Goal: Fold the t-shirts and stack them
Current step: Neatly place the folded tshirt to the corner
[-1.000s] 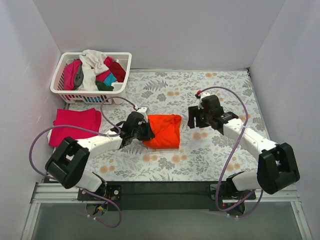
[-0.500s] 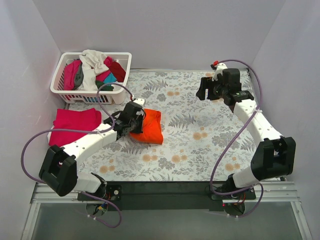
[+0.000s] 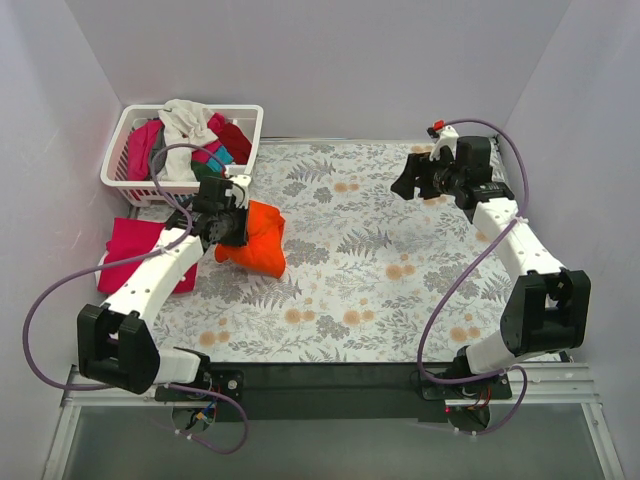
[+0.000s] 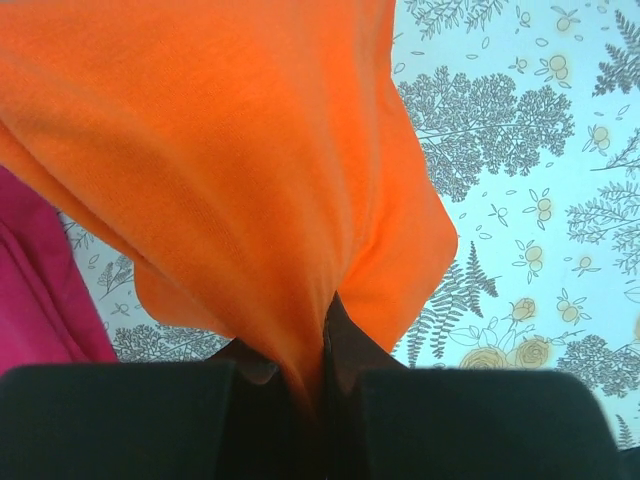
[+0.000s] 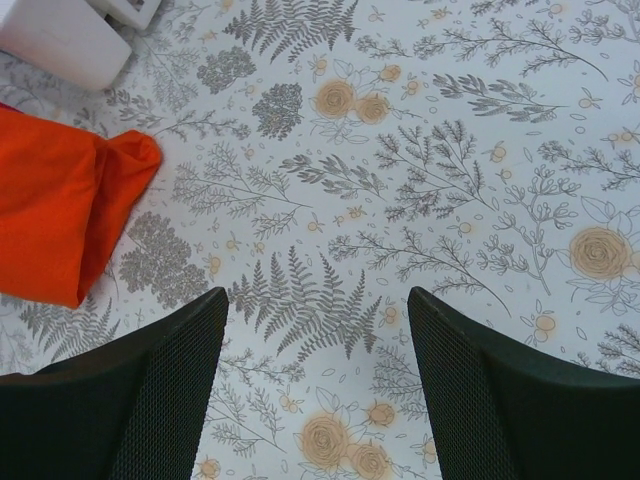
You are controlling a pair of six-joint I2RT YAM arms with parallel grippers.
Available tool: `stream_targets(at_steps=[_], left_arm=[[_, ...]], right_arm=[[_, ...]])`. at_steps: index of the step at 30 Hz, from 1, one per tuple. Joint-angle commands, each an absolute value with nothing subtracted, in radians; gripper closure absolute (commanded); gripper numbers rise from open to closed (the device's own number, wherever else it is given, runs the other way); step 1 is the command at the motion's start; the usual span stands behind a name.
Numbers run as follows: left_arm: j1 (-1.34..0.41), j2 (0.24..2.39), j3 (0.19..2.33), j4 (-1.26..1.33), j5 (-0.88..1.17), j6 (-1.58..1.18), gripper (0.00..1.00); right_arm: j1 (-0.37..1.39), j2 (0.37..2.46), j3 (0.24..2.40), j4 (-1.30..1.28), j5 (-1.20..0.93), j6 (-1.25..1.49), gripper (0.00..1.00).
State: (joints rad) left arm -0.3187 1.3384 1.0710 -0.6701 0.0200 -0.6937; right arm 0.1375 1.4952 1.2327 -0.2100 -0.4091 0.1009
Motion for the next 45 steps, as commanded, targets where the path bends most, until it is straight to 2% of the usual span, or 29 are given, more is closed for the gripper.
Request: stream_targets(at_steps=[1,8,13,19,30,31,32,37,39,40,42,45], left_arm=[[-0.268,1.269,1.111,-0.666,0.167,-0.688,1.00],[-0.265,1.298,1.008,-0.609,0.232,-0.863,1.00],[-0.267,1.299,0.898,-0.584,0.167,-1.015,1.00],[-0.265,1.197,0.684,-0.394,0.304,-1.208,1.00],[-0.265,1.049,0.494,-0.292,0.247,-1.351,1.00],[-0.265,1.045,0.477,-0.284,0.245,-1.362,0.98],[-0.267,1.043,0.453,-0.275,0.244,-1.383,0.87],[-0.268,0.987,0.394,-0.262,0.204,-1.436,0.59],[-0.267,0.939,0.365,-0.262,0.186,-1.465,0.40],[-0.268,0.924,0.356,-0.262,0.177,-1.474,0.34],[-0.268,0.891,0.330,-0.264,0.152,-1.489,0.25],[-0.267,0.833,0.305,-0.285,0.088,-1.522,0.19]], right_arm=[[0.130,1.480,1.216,-0.161,-0.486,0.084,0.34],[0.136,1.493,1.115,-0.089,-0.615,0.149,0.37],[0.271,1.503,1.068,-0.029,-0.634,0.189,0.37],[0.416,1.565,1.042,0.051,-0.618,0.241,0.37],[0.632,1.773,1.071,0.113,-0.611,0.278,0.37],[0.646,1.784,1.081,0.114,-0.606,0.276,0.38],[0.656,1.804,1.086,0.114,-0.598,0.278,0.37],[0.709,1.867,1.118,0.112,-0.555,0.284,0.38],[0.719,1.899,1.144,0.110,-0.535,0.282,0.37],[0.722,1.910,1.153,0.109,-0.528,0.281,0.37],[0.730,1.940,1.186,0.103,-0.508,0.278,0.37],[0.735,1.974,1.224,0.091,-0.476,0.262,0.37]])
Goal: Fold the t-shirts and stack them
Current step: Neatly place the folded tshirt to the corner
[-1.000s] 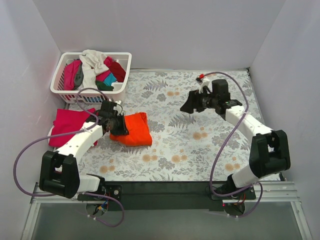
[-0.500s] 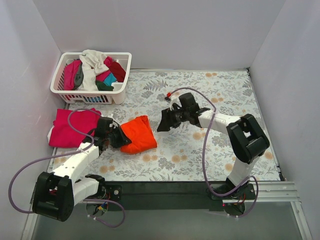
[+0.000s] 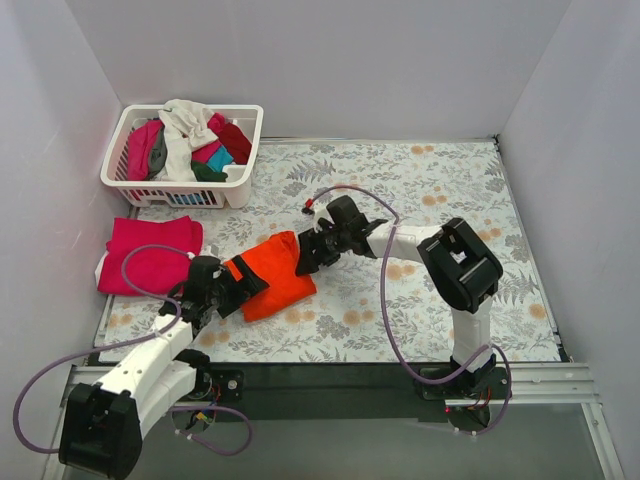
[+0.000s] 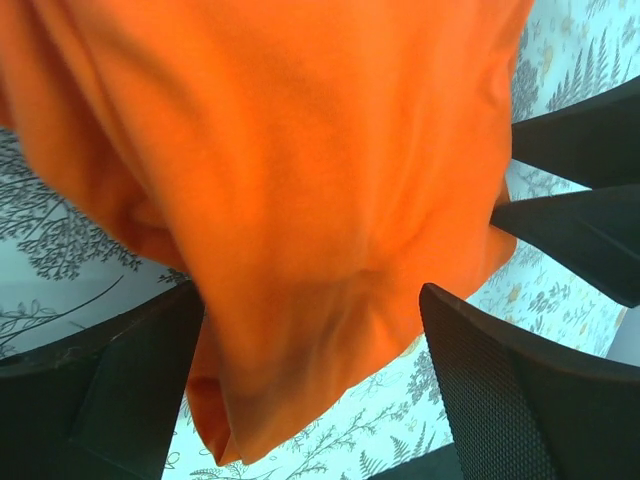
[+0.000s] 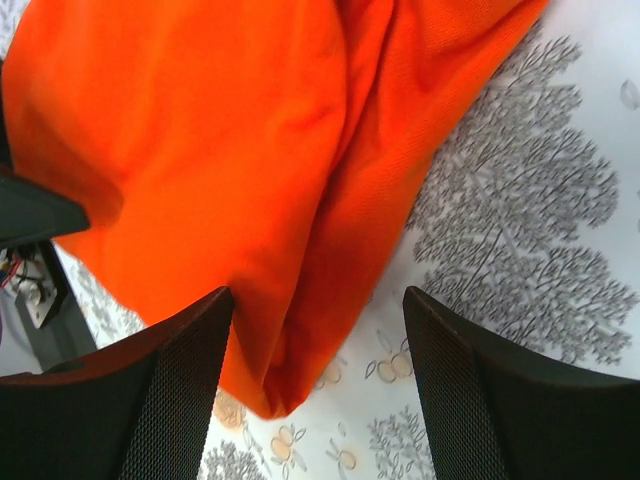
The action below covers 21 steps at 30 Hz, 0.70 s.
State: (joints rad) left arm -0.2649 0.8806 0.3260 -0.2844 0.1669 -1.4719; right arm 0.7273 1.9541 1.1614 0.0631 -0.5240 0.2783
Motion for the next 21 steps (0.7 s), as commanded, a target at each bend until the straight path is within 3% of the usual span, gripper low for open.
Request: stream_targets(at_steps=[1,13,21], left_arm=[[-0.267,0.810,0.299,-0.293,0.071,-1.537,0.18],[-0.267,0.727,0.247,-0.333,-0.158,-1.664,0.14],[-0.267,0.729,0.134,-0.157,-0.120,-1.709,0.14]], right_arm=[[0.736,1.982,1.238,0.080,-0.472,0.252,0.37],[0.738,2.022,1.327,0.041,-0.445,0.213,0.37],[0.739,2.069,1.353,0.035,-0.456,0.213,0.37]])
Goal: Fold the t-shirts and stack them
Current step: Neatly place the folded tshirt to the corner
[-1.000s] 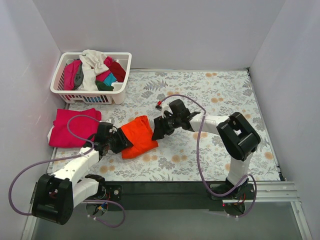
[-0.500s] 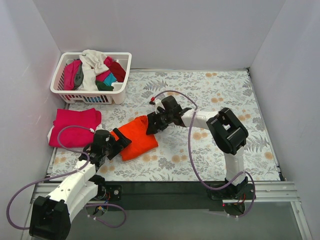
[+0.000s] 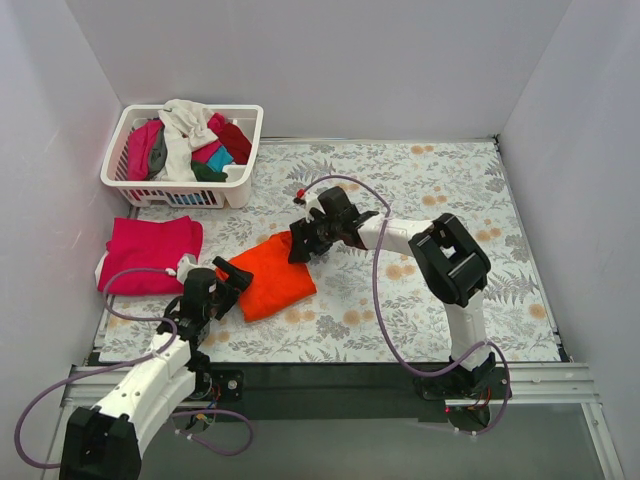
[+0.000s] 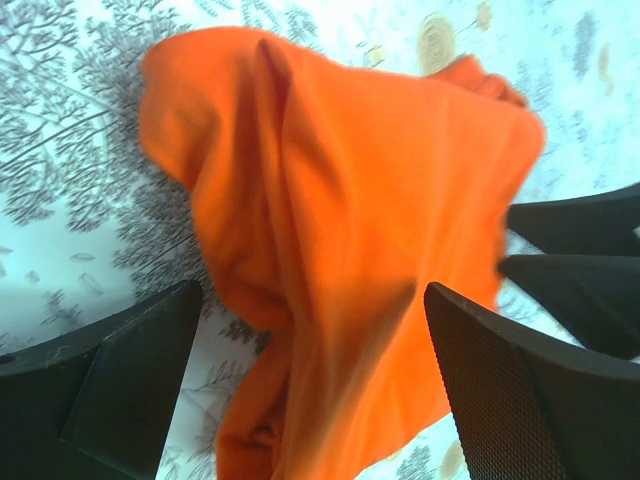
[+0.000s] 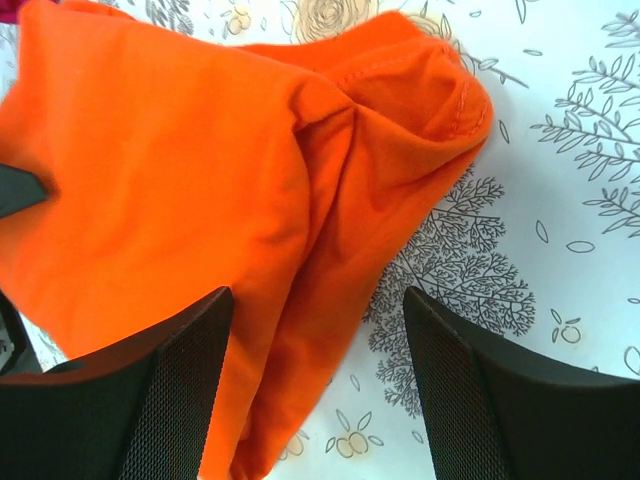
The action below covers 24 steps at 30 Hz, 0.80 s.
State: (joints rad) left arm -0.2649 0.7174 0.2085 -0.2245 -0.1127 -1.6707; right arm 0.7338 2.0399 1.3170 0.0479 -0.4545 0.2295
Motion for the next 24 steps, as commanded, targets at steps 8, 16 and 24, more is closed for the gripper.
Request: stream_targets(at_steps=[8,16,24], left_arm=[[-0.267,0.820,0.083,0.080,-0.100,-1.707,0.13],[-0.275,0.977,0.063,0.276,-0.009,-1.713,0.15],[-0.279,1.058,0.064,0.345,-0.002,-1.689,0.73]], right_arm=[[0.753,2.085,1.332,0.031,-0.453,0.212,0.38],[0.765,2.097,1.321,0.031,-0.453,0.218,0.40],[0.785,2.105,1.309,0.032,-0.469,0.219,0.42]])
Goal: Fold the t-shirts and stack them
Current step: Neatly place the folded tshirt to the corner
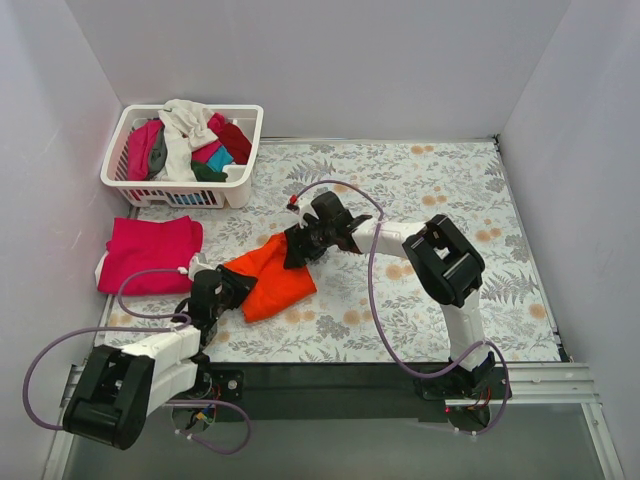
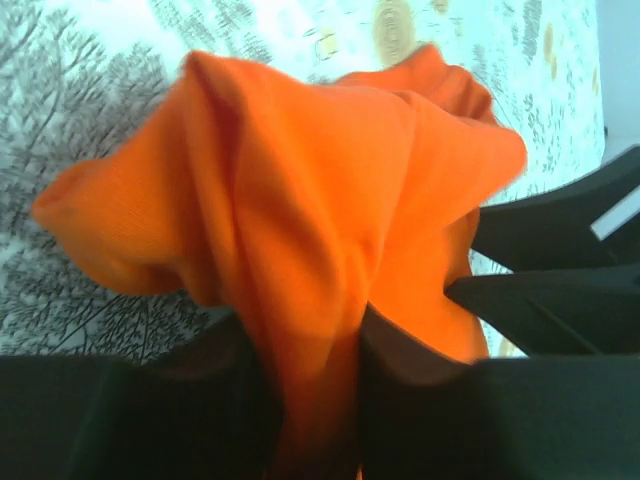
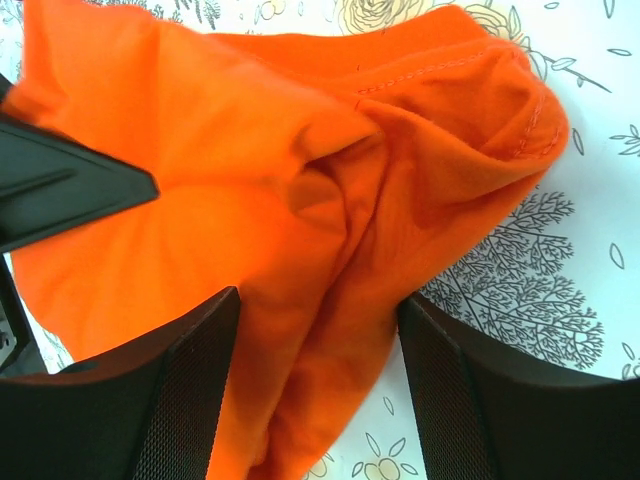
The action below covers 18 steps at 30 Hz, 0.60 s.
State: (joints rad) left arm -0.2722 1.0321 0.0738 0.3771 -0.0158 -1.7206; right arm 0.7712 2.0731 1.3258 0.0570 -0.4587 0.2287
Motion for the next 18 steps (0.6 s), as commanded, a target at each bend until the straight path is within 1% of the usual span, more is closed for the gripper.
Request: stream_targets(at_steps=[1,3,4,9,10,11,13,15,18], left_arm=[[-0.278,1.084,0.067,0.357,0.017,-1.681,0.80],[-0.278,1.110,0.096,0.359,0.035,-1.672,0.95],[-0.279,1.127,0.113,0.342,0.037,-1.651,1.00],[-0.279,1.117,0.274,0.178,0.012,-1.513,1.00],[-0.278,1.109,0.344,0.107,0.012,-1.482,1.00],[-0.276,1.100,0.379,0.068,-0.027,-1.415,1.00],[-0.270,1.101,0.476,-0.033,-0.041,-1.347,1.00],[-0.255,1.121,0.535,-0.099,-0.026,-1.254,1.00],[-0.235,1.164,0.615,-0.146,-0.002,-1.212,1.00]], right_arm=[[0.785,2.105,1.305,0.032,-0.468,0.219,0.42],[0.785,2.094,1.293,0.029,-0.453,0.212,0.42],[0.782,2.082,1.289,0.029,-0.449,0.207,0.42],[0.720,2.020,1.246,0.028,-0.449,0.186,0.41],[0.701,1.991,1.240,0.026,-0.452,0.183,0.41],[0.655,1.976,1.235,0.026,-0.465,0.178,0.41],[0.602,1.927,1.224,0.025,-0.485,0.172,0.41],[0.516,1.892,1.223,0.020,-0.521,0.160,0.41],[0.414,1.816,1.218,0.002,-0.543,0.141,0.41]])
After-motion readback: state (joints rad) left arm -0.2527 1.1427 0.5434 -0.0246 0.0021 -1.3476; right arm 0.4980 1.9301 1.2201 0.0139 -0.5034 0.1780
